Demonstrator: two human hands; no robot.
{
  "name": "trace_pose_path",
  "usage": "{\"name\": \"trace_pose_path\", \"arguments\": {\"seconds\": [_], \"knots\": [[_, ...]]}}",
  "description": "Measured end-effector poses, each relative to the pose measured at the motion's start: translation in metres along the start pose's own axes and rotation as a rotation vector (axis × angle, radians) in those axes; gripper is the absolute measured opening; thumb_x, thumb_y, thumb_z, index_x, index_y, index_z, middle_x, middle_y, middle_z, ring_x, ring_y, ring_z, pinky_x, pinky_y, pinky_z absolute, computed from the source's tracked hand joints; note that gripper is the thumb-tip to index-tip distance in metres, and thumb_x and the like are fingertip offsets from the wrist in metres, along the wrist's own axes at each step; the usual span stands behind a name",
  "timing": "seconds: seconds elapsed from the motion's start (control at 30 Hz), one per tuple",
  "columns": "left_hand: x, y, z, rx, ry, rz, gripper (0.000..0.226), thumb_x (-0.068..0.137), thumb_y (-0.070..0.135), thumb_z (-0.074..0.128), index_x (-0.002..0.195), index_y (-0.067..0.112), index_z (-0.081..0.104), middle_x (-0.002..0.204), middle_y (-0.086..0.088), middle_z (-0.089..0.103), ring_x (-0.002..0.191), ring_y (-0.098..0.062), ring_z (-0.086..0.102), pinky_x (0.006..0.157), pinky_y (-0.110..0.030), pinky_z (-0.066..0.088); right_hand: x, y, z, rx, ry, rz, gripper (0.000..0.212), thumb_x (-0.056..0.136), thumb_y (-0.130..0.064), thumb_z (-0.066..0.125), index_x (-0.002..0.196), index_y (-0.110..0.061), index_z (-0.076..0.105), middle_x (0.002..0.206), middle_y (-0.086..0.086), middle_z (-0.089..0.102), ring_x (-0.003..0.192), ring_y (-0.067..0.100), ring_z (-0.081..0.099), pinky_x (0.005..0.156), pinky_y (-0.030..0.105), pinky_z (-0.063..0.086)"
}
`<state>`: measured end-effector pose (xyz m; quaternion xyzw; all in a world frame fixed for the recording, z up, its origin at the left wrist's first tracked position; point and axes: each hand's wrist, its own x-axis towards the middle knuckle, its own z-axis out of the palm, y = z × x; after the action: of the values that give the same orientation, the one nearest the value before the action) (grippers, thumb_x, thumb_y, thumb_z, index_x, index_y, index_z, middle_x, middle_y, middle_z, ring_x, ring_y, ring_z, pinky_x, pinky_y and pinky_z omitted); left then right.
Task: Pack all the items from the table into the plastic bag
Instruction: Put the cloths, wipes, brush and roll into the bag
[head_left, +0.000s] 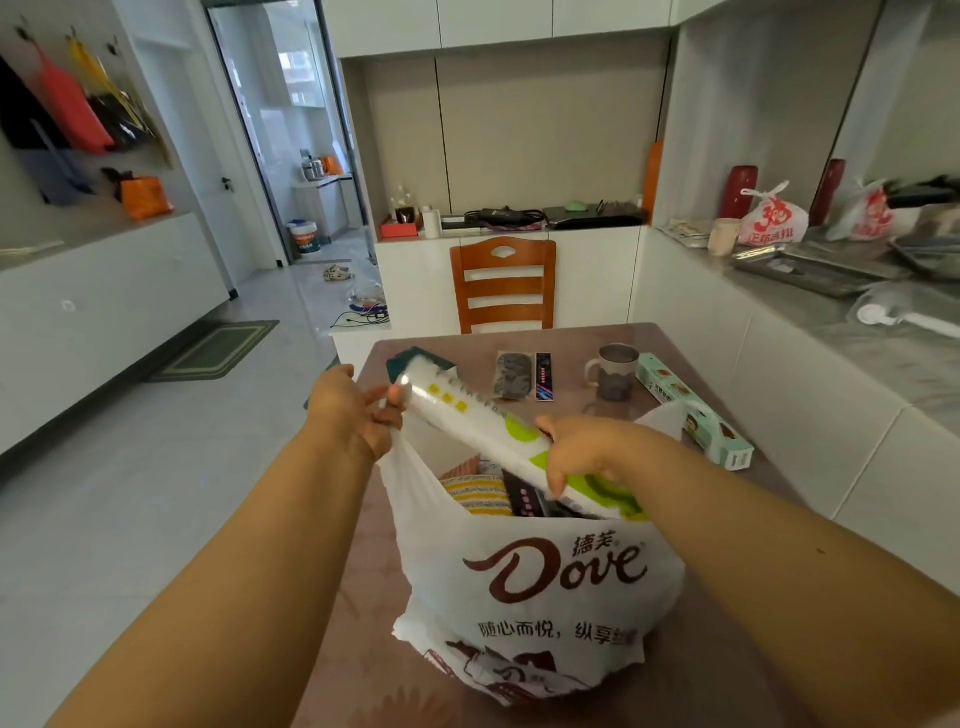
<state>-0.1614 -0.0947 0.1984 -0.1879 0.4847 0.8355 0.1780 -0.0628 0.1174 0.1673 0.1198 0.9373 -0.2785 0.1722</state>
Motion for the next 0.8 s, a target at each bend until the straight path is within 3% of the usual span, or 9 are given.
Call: {"name": "trace_pose_path", "arguments": {"seconds": [0.1,0.23,0.37,0.43,0.53,0.6,0.63,0.73,0.8], "knots": [[0.01,0.001,-0.003,0.004,0.034,0.027,0.048,0.095,0.033,0.034,0.137,0.012,0.043,0.115,-0.02,0.062,0.03,-0.014,0.048,0.028,-0.013,0.026,-0.008,0.006,0.005,-0.321,-0.076,0.002,0.079,0.073,-0.009,0.073,0.142,-0.014,0.036,0.134,0.011,0.05,0.112,0.027,0.052,0.081,0.03,0.042],[0.007,0.0,0.006,0.102,0.021,0.044,0.047,0.096,0.037,0.035,0.132,0.011,0.048,0.119,-0.02,0.065,0.031,-0.011,0.051,0.028,-0.014,0.029,-0.005,0.014,0.01,-0.454,-0.107,-0.077,0.067,0.073,-0.006,0.068,0.135,-0.02,0.047,0.13,0.006,0.053,0.109,0.025,0.052,0.085,0.032,0.045],[0.001,-0.003,0.025,0.224,0.001,0.088,0.045,0.095,0.037,0.038,0.131,0.012,0.051,0.121,-0.018,0.064,0.046,-0.012,0.053,0.031,-0.012,0.033,-0.002,0.006,0.009,-0.206,-0.128,-0.255,0.068,0.077,-0.003,0.069,0.138,-0.025,0.048,0.139,-0.003,0.052,0.125,0.019,0.048,0.103,0.033,0.04],[0.001,-0.004,0.029,0.274,0.011,0.099,0.044,0.095,0.036,0.039,0.131,0.013,0.051,0.122,-0.017,0.063,0.052,-0.013,0.052,0.032,-0.011,0.034,-0.003,0.003,0.004,0.001,-0.097,-0.26,0.061,0.082,-0.002,0.067,0.137,-0.023,0.05,0.138,-0.005,0.054,0.124,0.014,0.05,0.099,0.026,0.039],[-0.001,-0.002,0.03,0.329,0.024,0.11,0.042,0.096,0.035,0.039,0.13,0.014,0.052,0.118,-0.016,0.063,0.053,-0.014,0.053,0.032,-0.012,0.034,0.003,0.008,-0.007,0.083,0.294,-0.23,0.039,0.084,-0.013,0.067,0.122,-0.022,0.062,0.122,-0.001,0.062,0.112,0.017,0.057,0.091,0.028,0.045],[0.001,-0.002,0.03,0.342,0.031,0.108,0.042,0.096,0.034,0.041,0.131,0.014,0.053,0.119,-0.017,0.063,0.052,-0.014,0.051,0.03,-0.012,0.033,0.012,0.022,-0.021,-0.184,0.729,-0.041,0.031,0.082,-0.028,0.067,0.112,-0.022,0.065,0.11,0.004,0.063,0.105,0.026,0.06,0.09,0.039,0.049],[0.001,-0.001,0.03,0.345,0.036,0.109,0.042,0.095,0.034,0.042,0.131,0.014,0.053,0.12,-0.017,0.063,0.05,-0.013,0.05,0.03,-0.012,0.033,0.013,0.03,-0.029,-0.341,0.839,0.124,0.037,0.08,-0.035,0.065,0.114,-0.021,0.062,0.111,0.007,0.062,0.105,0.029,0.058,0.092,0.042,0.047],[-0.001,-0.002,0.032,0.372,0.052,0.114,0.04,0.095,0.034,0.043,0.127,0.014,0.056,0.115,-0.017,0.065,0.044,-0.012,0.049,0.031,-0.013,0.033,0.005,0.048,-0.048,-0.376,0.535,0.576,0.05,0.086,-0.04,0.055,0.127,-0.012,0.05,0.126,0.012,0.055,0.118,0.032,0.05,0.098,0.044,0.037],[-0.007,-0.006,0.037,0.392,0.036,0.135,0.037,0.096,0.035,0.042,0.121,0.012,0.059,0.106,-0.016,0.067,0.039,-0.01,0.05,0.034,-0.014,0.032,0.008,0.056,-0.044,-0.394,0.286,0.536,0.048,0.093,-0.027,0.05,0.135,-0.009,0.04,0.134,0.015,0.049,0.124,0.035,0.048,0.101,0.046,0.039]]}}
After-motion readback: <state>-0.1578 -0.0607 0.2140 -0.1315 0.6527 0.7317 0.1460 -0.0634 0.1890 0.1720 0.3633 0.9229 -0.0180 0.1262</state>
